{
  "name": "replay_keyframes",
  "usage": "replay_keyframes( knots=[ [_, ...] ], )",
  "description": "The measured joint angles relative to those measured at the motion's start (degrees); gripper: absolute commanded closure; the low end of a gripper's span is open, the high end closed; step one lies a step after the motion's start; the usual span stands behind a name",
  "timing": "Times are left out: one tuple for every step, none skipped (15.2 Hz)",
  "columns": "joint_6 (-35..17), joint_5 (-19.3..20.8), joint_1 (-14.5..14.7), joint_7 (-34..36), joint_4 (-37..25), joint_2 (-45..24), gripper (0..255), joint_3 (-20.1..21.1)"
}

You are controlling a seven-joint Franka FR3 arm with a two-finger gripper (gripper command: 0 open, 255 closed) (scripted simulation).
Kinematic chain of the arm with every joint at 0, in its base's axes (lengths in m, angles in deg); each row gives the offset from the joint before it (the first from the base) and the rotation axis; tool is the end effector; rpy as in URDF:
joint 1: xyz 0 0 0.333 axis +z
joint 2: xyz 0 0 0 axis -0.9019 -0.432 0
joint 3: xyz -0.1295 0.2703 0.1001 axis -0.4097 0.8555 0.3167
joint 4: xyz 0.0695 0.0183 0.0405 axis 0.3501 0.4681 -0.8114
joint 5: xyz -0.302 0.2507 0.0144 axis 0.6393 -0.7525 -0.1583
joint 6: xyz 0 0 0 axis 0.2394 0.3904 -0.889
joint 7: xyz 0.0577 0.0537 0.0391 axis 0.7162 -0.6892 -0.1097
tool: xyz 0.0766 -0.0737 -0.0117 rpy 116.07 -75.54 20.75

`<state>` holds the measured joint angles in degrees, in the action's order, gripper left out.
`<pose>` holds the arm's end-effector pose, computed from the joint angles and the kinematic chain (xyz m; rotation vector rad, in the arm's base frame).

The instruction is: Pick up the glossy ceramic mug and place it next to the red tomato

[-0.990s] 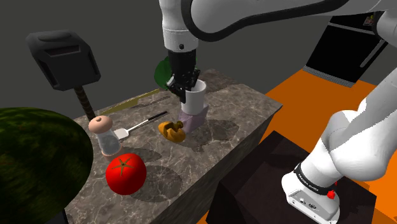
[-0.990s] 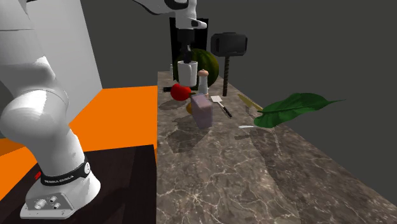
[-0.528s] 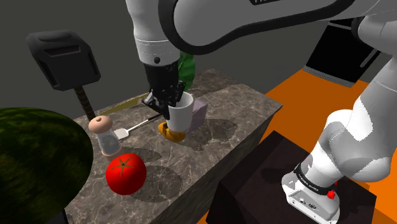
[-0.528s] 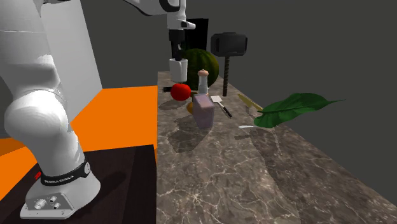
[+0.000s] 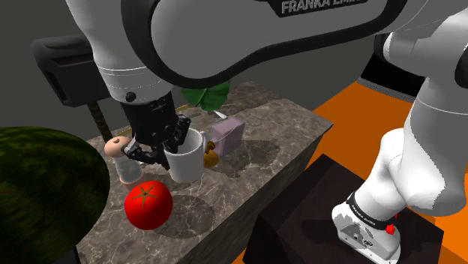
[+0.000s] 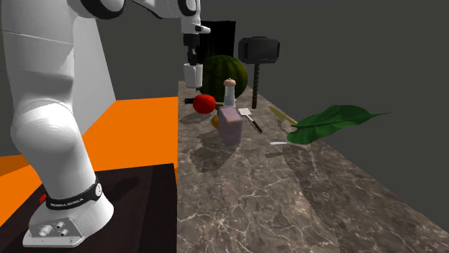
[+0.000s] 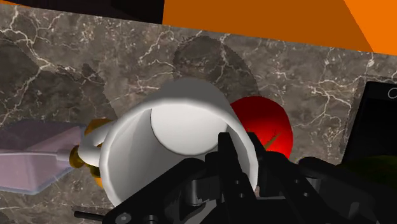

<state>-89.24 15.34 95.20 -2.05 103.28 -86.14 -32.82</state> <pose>0.3764 0.5007 0.5265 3.0807 0.2356 -0.0612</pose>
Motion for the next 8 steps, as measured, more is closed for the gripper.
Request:
replay_keyframes(
  knots=[
    [0.72, 0.73, 1.21, 1.42, -2.21, -1.70, 255, 0.37],
    [1.11, 1.34, 2.50, 2.96, -3.82, -3.09, 255, 0.76],
    [2.07, 2.24, 3.76, 4.05, -6.76, -5.28, 255, 0.93],
    [3.29, 3.17, 5.14, 5.14, -10.09, -7.61, 255, 1.02],
    [4.47, 4.00, 6.71, 6.41, -13.10, -9.63, 255, 1.18],
    [5.45, 4.85, 8.45, 7.77, -16.06, -11.75, 255, 1.31],
    [7.03, 5.73, 10.52, 9.25, -19.72, -13.98, 255, 1.45],
    [8.62, 6.68, 12.46, 10.18, -23.86, -16.61, 255, 1.37]
  ],
)
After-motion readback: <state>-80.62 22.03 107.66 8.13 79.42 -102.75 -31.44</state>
